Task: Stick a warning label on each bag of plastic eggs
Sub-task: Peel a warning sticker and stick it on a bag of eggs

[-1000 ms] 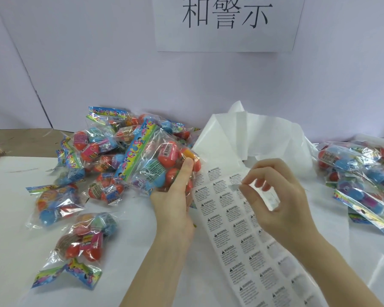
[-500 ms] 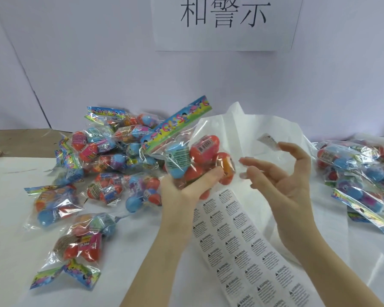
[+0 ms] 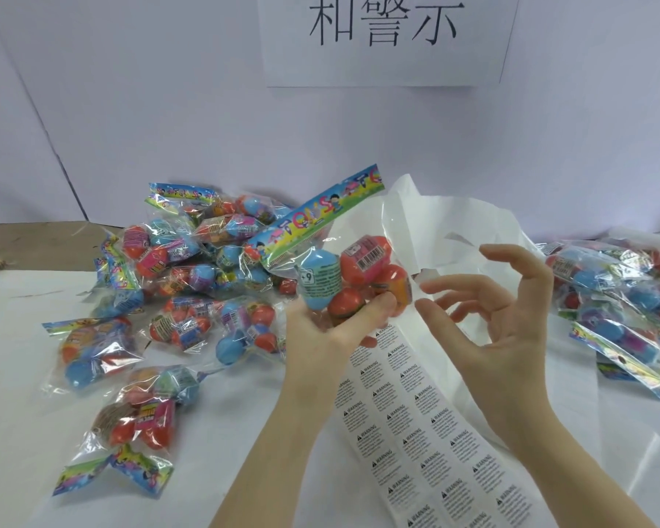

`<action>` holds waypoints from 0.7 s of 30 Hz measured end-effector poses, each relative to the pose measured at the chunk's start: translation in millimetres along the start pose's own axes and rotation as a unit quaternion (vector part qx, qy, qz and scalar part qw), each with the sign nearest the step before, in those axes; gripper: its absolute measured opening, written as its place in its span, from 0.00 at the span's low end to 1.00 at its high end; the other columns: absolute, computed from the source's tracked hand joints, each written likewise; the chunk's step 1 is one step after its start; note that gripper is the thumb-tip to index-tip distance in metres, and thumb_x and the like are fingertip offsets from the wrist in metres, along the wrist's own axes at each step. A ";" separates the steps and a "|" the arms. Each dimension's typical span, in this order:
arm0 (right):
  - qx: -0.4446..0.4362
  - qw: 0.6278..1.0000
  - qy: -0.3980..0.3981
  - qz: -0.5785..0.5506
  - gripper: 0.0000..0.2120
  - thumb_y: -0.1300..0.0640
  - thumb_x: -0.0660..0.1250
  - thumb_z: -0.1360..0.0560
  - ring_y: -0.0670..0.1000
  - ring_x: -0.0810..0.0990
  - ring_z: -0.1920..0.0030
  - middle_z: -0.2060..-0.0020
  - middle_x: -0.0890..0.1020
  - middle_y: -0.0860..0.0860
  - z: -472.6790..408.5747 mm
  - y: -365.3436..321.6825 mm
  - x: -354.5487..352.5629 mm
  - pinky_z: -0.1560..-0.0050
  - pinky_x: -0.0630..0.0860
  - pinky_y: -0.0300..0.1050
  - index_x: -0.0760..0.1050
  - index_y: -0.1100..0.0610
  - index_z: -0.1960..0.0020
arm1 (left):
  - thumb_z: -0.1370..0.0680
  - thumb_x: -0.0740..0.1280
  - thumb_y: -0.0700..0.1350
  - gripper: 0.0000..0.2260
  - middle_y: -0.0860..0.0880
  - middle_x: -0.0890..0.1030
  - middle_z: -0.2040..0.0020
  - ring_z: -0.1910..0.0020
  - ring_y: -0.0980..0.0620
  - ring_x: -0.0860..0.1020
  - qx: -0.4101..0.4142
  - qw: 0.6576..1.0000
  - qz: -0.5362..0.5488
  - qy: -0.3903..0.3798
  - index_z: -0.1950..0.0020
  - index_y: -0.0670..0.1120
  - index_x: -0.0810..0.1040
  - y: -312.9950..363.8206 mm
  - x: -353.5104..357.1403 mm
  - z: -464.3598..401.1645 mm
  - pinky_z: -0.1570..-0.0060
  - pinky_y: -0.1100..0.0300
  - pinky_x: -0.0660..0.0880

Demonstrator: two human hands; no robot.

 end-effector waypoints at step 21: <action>0.018 1.000 0.016 -0.004 0.28 0.71 0.71 0.31 0.47 0.75 0.66 0.59 0.82 0.40 -0.8 0.8 -0.6 0.64 0.70 0.32 0.62 0.48 0.45 | 0.38 0.73 0.42 0.04 0.50 0.83 0.69 0.71 0.55 0.79 -0.027 0.999 -0.010 -0.044 0.65 0.49 0.84 1.0 2.1 2.3 0.73 0.65 0.73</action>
Point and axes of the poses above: each hand's wrist, its own z-axis away from the middle knuckle, its own x-axis out of the palm, y = z × x, the point moved 2 cm from there along -z, towards the middle knuckle
